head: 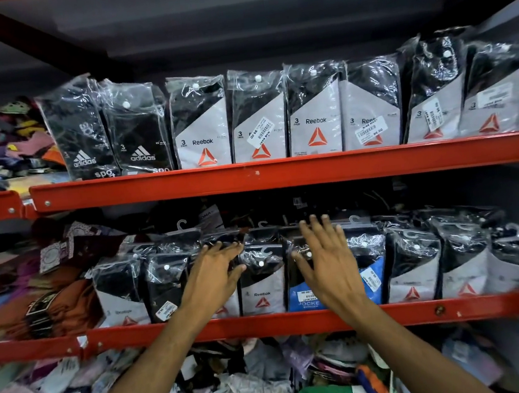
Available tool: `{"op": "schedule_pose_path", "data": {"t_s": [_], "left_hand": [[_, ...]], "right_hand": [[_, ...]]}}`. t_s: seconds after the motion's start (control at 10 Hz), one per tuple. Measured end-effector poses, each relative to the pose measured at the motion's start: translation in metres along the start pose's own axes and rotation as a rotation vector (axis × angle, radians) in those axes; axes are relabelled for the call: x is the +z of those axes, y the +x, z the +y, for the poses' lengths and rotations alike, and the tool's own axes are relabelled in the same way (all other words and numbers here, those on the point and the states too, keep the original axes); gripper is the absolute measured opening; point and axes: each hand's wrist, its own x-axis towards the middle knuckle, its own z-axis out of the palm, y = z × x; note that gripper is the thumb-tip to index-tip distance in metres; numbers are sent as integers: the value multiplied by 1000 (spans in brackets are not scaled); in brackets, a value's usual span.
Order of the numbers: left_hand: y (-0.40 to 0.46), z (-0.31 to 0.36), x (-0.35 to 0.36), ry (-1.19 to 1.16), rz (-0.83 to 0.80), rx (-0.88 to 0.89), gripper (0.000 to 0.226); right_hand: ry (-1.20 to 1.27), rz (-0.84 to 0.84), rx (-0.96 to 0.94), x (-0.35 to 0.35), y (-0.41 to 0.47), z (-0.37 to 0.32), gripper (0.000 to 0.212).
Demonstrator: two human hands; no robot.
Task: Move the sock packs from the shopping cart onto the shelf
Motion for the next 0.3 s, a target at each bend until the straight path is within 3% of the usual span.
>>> {"op": "schedule_pose_path", "data": {"t_s": [0.1, 0.3], "left_hand": [[-1, 0, 5, 34, 3, 4, 51], [-7, 12, 2, 185, 10, 19, 59]], "right_hand": [[-39, -55, 72, 4, -3, 17, 73], [2, -53, 26, 0, -4, 22, 71]]}}
